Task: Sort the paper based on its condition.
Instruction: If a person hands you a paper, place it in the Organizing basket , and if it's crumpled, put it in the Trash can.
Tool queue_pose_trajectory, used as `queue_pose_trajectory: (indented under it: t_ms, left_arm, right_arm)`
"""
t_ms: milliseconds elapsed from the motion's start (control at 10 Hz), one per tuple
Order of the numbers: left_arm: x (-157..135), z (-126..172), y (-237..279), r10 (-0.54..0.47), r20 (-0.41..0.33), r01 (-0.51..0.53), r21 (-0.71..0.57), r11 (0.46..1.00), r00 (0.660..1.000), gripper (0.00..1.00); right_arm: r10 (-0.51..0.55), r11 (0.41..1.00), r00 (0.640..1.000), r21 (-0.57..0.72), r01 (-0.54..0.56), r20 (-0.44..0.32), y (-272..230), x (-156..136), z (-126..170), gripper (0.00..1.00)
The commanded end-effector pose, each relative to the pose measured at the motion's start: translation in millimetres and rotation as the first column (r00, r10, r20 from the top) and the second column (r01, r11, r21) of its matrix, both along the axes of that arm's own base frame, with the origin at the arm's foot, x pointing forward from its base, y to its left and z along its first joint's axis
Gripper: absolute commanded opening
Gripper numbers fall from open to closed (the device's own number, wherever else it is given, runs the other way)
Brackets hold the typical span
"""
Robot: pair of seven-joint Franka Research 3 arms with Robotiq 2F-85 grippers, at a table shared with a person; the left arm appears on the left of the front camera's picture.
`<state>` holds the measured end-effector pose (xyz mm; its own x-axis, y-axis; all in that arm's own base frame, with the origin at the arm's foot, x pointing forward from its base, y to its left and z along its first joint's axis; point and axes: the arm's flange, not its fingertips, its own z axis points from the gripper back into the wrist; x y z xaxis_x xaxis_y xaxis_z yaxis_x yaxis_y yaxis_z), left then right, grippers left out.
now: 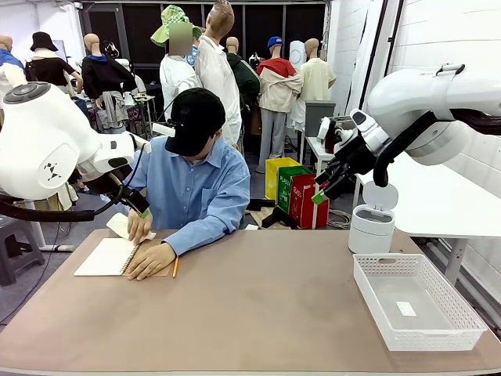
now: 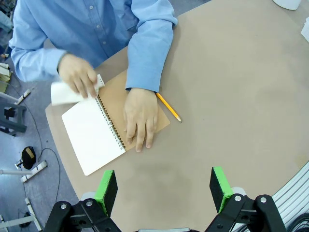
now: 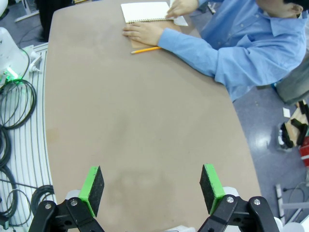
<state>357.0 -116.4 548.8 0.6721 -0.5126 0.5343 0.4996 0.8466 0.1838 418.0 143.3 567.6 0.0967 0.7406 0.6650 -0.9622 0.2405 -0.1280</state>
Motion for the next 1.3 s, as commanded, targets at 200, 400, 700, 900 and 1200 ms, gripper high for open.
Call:
queue_pose_trajectory:
  t_ms: [200,400,700,900,1200]
  left_arm:
    - [0.1,0.3,0.5,0.000,0.000,0.000,-0.003,1.000,1.000,1.00]
    - [0.1,0.3,0.5,0.000,0.000,0.000,-0.003,1.000,1.000,1.00]
    - [0.1,0.3,0.5,0.000,0.000,0.000,-0.003,1.000,1.000,1.00]
    - [0.1,0.3,0.5,0.000,0.000,0.000,-0.003,1.000,1.000,1.00]
    - [0.1,0.3,0.5,0.000,0.000,0.000,-0.003,1.000,1.000,1.00]
  right_arm:
    - [0.003,1.000,1.000,0.017,-0.003,-0.009,0.1,0.1,0.0,1.00]
    - [0.003,1.000,1.000,0.017,-0.003,-0.009,0.1,0.1,0.0,1.00]
    - [0.003,1.000,1.000,0.017,-0.003,-0.009,0.1,0.1,0.0,1.00]
    - [0.003,1.000,1.000,0.017,-0.003,-0.009,0.1,0.1,0.0,1.00]
    - [0.003,1.000,1.000,0.017,-0.003,-0.009,0.1,0.1,0.0,1.00]
